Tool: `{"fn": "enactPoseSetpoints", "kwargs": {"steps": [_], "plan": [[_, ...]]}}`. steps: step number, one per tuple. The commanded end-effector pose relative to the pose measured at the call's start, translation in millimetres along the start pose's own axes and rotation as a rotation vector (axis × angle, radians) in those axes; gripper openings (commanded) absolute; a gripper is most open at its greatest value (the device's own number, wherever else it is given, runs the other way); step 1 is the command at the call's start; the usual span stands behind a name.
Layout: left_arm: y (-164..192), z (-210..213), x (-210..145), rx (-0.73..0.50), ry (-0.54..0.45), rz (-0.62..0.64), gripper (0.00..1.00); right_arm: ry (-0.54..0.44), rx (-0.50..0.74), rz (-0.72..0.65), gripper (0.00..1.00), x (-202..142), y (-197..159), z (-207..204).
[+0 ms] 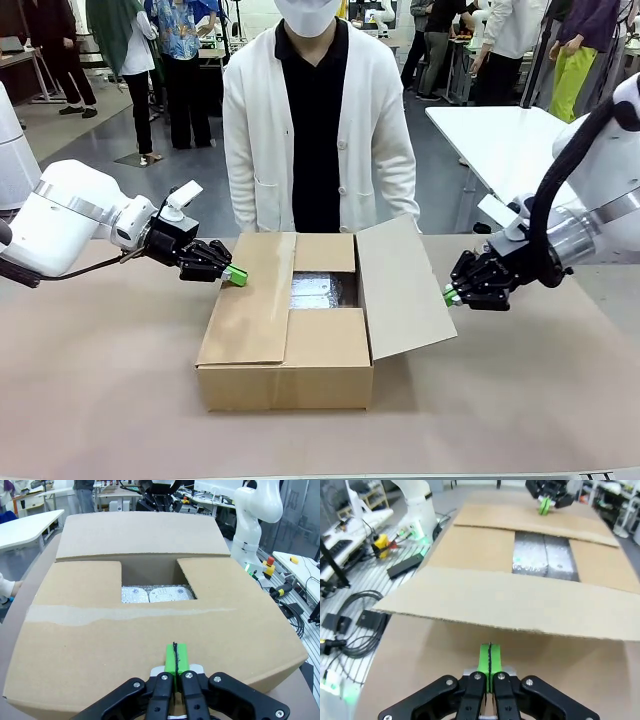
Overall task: Wrap the clocks to prevent damage.
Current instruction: Push the left (or right) flap of the Package Box to close it.
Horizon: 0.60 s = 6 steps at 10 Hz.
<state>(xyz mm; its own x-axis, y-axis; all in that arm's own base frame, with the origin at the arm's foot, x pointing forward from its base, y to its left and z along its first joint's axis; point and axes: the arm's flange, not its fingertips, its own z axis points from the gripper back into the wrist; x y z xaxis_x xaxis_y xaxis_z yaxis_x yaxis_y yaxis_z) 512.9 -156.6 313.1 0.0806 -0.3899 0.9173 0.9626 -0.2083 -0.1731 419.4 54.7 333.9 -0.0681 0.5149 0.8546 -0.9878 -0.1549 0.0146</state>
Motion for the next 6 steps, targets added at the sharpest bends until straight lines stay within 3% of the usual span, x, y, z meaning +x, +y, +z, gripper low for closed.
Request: {"fn": "enactPoseSetpoints", "kwargs": {"steps": [1, 6], "plan": [[0.7, -1.2, -2.7, 0.003, 0.000, 0.006, 0.00, -0.080, 0.001, -0.013, 0.01, 8.3, -13.9, -24.3], [0.7, -1.2, -2.7, 0.003, 0.000, 0.006, 0.00, -0.311, 0.009, 0.064, 0.01, 49.0, -16.7, -53.5]]}}
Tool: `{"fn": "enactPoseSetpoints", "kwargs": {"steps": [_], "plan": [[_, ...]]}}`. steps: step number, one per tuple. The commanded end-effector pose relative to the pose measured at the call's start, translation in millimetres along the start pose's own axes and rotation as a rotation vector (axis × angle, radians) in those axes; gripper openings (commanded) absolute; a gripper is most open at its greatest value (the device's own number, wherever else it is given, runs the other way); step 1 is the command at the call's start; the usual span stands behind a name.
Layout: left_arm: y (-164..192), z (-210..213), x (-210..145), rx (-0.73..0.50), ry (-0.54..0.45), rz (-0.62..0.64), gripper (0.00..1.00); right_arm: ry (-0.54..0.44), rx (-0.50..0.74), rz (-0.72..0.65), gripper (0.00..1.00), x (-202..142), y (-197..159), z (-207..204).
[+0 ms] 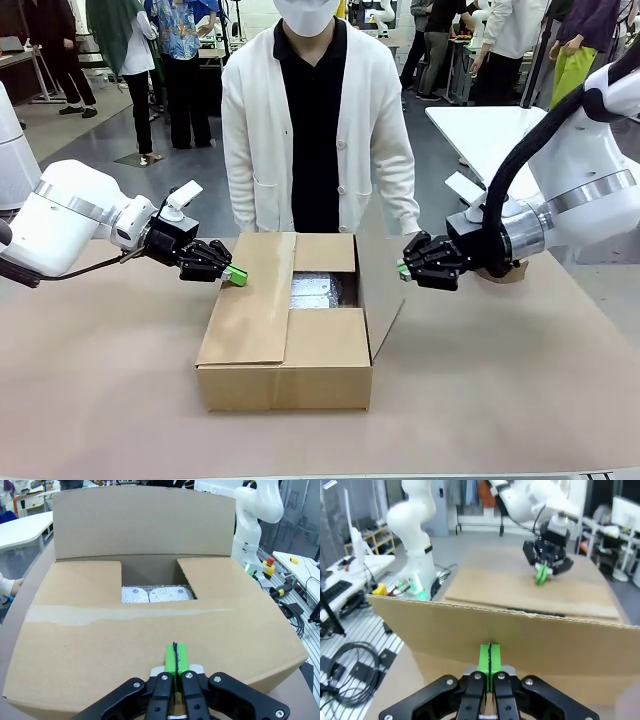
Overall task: Wrap the clocks to prevent damage.
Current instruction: Push the left (or right) flap of the Package Box to close it.
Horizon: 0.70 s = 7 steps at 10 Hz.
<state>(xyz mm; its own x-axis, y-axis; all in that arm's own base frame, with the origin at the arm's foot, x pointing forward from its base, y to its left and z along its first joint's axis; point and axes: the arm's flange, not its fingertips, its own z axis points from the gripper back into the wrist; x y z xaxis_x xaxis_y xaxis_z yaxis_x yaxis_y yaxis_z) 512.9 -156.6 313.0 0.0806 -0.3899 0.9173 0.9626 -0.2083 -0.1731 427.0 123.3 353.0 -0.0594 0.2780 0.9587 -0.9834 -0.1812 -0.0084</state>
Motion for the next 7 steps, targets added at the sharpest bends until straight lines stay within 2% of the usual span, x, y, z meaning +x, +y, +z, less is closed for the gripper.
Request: {"fn": "enactPoseSetpoints", "kwargs": {"steps": [1, 4, 7], "plan": [[0.6, -1.3, -2.7, 0.003, 0.000, 0.005, 0.00, -0.092, -0.002, 0.014, 0.01, -4.9, -2.2, -16.1], [0.6, -1.3, -2.7, 0.003, 0.000, 0.005, 0.00, -0.121, 0.007, -0.011, 0.01, -15.3, -13.1, -44.1], [0.6, -1.3, -2.7, 0.003, 0.000, 0.005, 0.00, -0.105, -0.006, -0.026, 0.01, -30.0, -23.7, -54.9]]}}
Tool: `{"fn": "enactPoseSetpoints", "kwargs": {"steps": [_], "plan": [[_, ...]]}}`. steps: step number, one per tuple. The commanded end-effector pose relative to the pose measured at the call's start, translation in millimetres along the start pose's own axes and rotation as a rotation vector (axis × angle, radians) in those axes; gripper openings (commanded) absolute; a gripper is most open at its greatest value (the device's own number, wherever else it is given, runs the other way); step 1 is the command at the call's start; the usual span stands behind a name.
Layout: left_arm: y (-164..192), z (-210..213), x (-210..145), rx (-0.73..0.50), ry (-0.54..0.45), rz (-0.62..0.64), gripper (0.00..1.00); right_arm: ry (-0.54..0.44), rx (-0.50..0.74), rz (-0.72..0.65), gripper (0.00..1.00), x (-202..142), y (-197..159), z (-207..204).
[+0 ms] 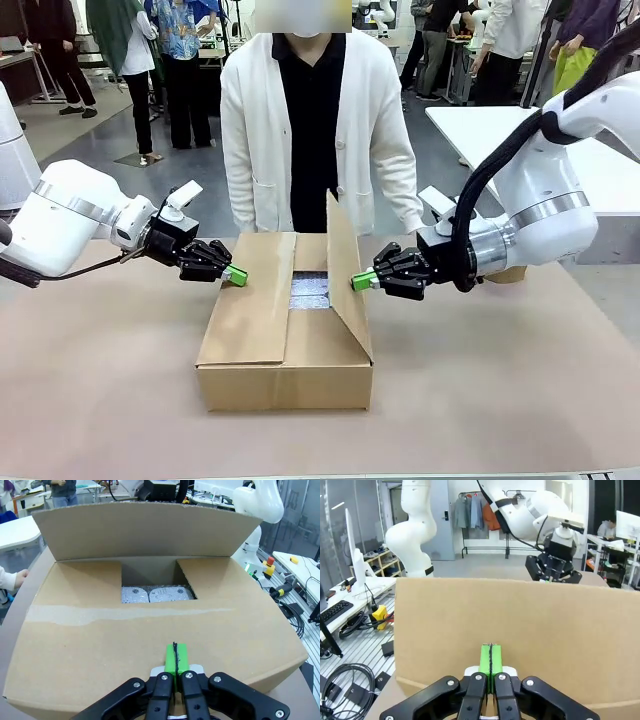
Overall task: Wrap the clocks to prevent damage.
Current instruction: Push the left (or right) flap of the Package Box to close it.
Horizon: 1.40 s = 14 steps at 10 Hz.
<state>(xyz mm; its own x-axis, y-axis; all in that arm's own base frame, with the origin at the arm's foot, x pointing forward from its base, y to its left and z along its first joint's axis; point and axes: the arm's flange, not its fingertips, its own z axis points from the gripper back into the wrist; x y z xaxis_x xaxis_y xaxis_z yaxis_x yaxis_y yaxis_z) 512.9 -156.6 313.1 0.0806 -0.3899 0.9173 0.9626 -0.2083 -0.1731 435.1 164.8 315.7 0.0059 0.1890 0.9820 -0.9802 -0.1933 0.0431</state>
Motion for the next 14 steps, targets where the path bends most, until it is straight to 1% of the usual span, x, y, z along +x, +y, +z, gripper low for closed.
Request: {"fn": "enactPoseSetpoints", "kwargs": {"steps": [1, 3, 6, 8, 10, 11, 12, 14], "plan": [[0.6, -1.3, -2.7, 0.003, 0.000, 0.006, 0.00, 0.006, -0.032, 0.018, 0.01, -10.5, -11.3, -5.9], [0.6, -1.3, -2.7, 0.003, 0.000, 0.006, 0.00, 0.023, -0.024, 0.002, 0.01, -20.7, -15.1, -8.0], [0.6, -1.3, -2.7, 0.003, 0.000, 0.006, 0.00, 0.045, 0.044, 0.004, 0.01, -39.4, -19.5, -19.2], [0.6, -1.3, -2.7, 0.003, 0.000, 0.006, 0.00, 0.070, 0.057, 0.004, 0.01, -45.7, -20.8, -22.5], [0.6, -1.3, -2.7, 0.003, 0.000, 0.006, 0.00, 0.072, 0.050, 0.007, 0.01, -44.2, -20.5, -20.2], [0.6, -1.3, -2.7, 0.003, 0.000, 0.006, 0.00, 0.065, 0.085, -0.001, 0.01, -40.9, -18.1, -18.5], [0.6, -1.3, -2.7, 0.003, 0.000, 0.006, 0.00, 0.028, 0.044, -0.009, 0.01, -29.7, -19.4, -14.7], [0.6, -1.3, -2.7, 0.003, 0.000, 0.006, 0.00, 0.028, 0.044, -0.009, 0.01, -29.7, -19.4, -14.7]]}}
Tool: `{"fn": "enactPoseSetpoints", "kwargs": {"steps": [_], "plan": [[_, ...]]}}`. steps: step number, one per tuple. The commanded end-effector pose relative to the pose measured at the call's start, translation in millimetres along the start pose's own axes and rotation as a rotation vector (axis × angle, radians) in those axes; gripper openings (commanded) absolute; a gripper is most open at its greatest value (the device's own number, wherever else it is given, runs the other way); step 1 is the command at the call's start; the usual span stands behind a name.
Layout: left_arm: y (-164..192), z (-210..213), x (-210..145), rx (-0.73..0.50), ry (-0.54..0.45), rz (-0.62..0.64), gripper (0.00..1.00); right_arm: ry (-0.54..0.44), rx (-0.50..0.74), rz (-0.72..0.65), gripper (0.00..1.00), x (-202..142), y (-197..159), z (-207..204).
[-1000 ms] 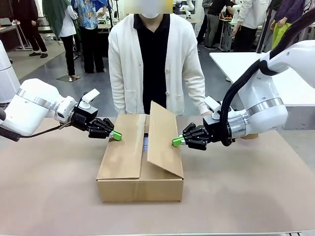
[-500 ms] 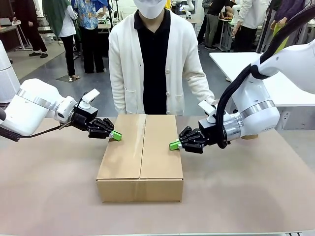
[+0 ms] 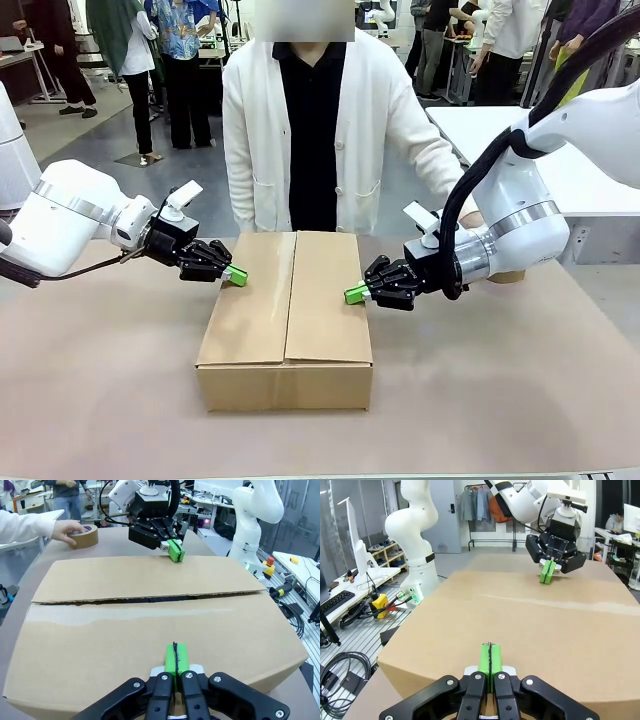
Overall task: Wrap the clocks to prevent damage.
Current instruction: Push the left (or right) flap of the Package Box to close it, then after the human seals the box with tape, release both hands from the side flaps of the Package Box.
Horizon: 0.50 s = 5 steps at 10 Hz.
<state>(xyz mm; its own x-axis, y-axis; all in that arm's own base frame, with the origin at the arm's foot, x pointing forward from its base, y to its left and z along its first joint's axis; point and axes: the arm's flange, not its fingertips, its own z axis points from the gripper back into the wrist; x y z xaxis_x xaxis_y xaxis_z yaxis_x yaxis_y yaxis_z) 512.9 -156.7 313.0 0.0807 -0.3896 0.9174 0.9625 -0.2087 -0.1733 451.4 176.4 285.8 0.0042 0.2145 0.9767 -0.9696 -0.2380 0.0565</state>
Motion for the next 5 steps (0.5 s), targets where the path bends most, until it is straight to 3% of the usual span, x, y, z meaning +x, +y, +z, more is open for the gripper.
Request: {"fn": "enactPoseSetpoints", "kwargs": {"steps": [1, 5], "plan": [[0.7, -1.1, -2.7, 0.003, 0.001, 0.006, 0.00, 0.003, -0.004, -0.005, 0.01, -2.5, 0.1, -1.4], [0.7, -1.1, -2.7, 0.003, 0.001, 0.006, 0.00, 0.003, -0.004, -0.005, 0.01, -2.5, 0.1, -1.4]]}}
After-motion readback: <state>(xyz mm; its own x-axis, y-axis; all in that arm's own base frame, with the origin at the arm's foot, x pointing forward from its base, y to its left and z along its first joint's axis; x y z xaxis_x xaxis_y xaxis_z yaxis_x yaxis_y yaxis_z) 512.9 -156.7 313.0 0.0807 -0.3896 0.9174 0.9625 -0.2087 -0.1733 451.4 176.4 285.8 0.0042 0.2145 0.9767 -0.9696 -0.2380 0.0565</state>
